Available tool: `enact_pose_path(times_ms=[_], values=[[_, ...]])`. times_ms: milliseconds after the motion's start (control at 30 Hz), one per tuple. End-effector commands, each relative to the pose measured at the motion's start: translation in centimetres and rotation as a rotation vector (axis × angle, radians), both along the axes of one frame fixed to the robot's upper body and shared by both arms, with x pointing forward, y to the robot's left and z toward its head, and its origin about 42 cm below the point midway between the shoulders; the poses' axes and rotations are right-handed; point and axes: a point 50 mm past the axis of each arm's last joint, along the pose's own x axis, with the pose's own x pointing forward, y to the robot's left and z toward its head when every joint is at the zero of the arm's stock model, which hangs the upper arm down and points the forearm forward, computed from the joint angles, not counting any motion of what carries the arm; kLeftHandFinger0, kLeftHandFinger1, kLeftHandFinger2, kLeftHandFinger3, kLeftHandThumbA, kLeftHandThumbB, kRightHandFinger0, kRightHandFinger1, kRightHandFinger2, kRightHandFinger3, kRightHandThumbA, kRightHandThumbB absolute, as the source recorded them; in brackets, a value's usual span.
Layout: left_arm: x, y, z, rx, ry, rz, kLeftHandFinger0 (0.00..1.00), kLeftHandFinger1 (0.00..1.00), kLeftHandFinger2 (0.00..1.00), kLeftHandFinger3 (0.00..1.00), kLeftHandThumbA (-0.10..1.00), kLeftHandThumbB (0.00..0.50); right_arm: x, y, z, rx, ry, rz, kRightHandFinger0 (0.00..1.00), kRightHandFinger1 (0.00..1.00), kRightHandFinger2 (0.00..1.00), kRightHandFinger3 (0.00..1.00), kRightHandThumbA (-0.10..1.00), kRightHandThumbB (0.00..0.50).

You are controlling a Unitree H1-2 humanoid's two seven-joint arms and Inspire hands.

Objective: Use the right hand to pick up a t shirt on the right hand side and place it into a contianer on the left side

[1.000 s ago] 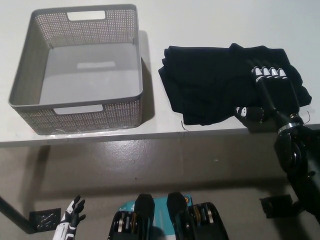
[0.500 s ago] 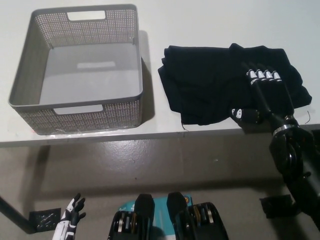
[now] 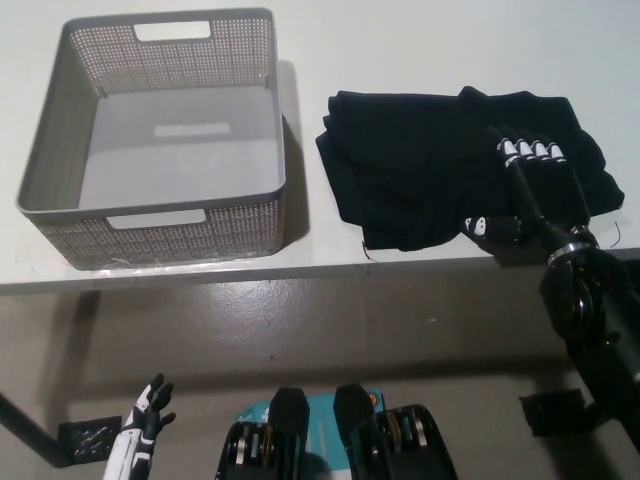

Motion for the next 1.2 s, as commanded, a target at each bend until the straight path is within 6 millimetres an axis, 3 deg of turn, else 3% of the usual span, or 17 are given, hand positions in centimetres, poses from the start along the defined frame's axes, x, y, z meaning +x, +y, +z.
enact_pose_path(times_ms=[0,267,467,800,833,867,900,933,967,1000,1033,1067,1100,1133,1167], values=[[1.0,-0.5,1.5,0.006,-0.079,-0.03,0.95,1.0,1.0,1.0,1.0,0.262,1.8,0.8,3.5,0.022,-0.08,0.01,1.0,1.0,1.0,1.0,0.96,0.403],[1.6,-0.5,1.9,0.0,-0.097,-0.036,0.97,1.0,1.0,1.0,1.0,0.243,2.5,1.2,2.7,0.031,-0.059,-0.001,1.0,1.0,1.0,1.0,0.97,0.404],[1.6,-0.8,1.9,-0.006,-0.098,-0.041,0.97,1.0,1.0,1.0,1.0,0.267,2.7,1.2,2.3,0.055,-0.037,0.001,1.0,1.0,1.0,1.0,0.97,0.406],[2.1,-0.9,2.3,-0.015,-0.114,-0.035,0.96,1.0,1.0,1.0,1.0,0.235,3.6,3.0,0.8,0.087,0.001,-0.001,1.0,1.0,1.0,1.0,1.0,0.41],[2.2,-1.0,2.3,-0.016,-0.115,-0.038,0.97,1.0,1.0,1.0,1.0,0.237,3.7,3.1,0.6,0.135,-0.006,0.002,1.0,1.0,1.0,1.0,0.76,0.328],[2.2,-1.1,2.3,-0.015,-0.115,-0.042,0.97,1.0,1.0,1.0,1.0,0.236,3.7,3.2,0.3,0.198,-0.02,0.005,1.0,1.0,1.0,1.0,0.67,0.352],[2.2,-1.2,2.3,-0.015,-0.115,-0.046,0.97,1.0,1.0,1.0,1.0,0.23,3.6,3.2,0.2,0.268,-0.05,-0.01,0.65,0.82,0.84,0.89,0.32,0.317],[2.3,-1.3,2.4,-0.016,-0.116,-0.047,0.97,1.0,1.0,1.0,1.0,0.231,3.7,3.2,0.2,0.276,-0.056,-0.011,0.59,0.75,0.76,0.82,0.29,0.314],[2.4,-1.3,2.4,-0.018,-0.12,-0.043,0.96,1.0,1.0,1.0,1.0,0.232,3.6,3.3,-0.1,0.39,-0.093,-0.003,0.13,0.15,0.19,0.27,-0.02,0.205],[2.4,-1.3,2.5,-0.018,-0.121,-0.042,0.95,1.0,1.0,1.0,1.0,0.238,3.5,3.4,-0.3,0.46,-0.112,0.0,0.01,0.01,0.16,0.19,-0.1,0.127],[2.5,-1.2,2.6,-0.017,-0.124,-0.041,0.95,1.0,1.0,1.0,1.0,0.24,3.5,3.5,-0.4,0.493,-0.116,0.004,0.0,0.01,0.25,0.27,-0.1,0.107],[2.5,-1.1,2.6,-0.02,-0.125,-0.042,0.97,1.0,1.0,1.0,1.0,0.262,3.4,3.3,-0.7,0.523,-0.103,0.018,0.0,0.06,0.45,0.44,-0.1,0.065],[2.5,-1.1,2.6,-0.021,-0.126,-0.042,0.97,1.0,1.0,1.0,1.0,0.262,3.4,3.4,-0.7,0.528,-0.103,0.021,0.0,0.09,0.49,0.51,-0.1,0.059],[2.6,-1.0,2.6,-0.023,-0.124,-0.037,0.97,1.0,1.0,1.0,1.0,0.281,3.3,3.0,-1.0,0.536,-0.108,0.017,0.0,0.16,0.54,0.62,-0.1,0.091],[2.6,-1.0,2.5,-0.025,-0.123,-0.036,0.97,1.0,1.0,1.0,1.0,0.287,3.2,2.8,-1.1,0.537,-0.111,0.012,0.0,0.19,0.57,0.66,-0.1,0.102]])
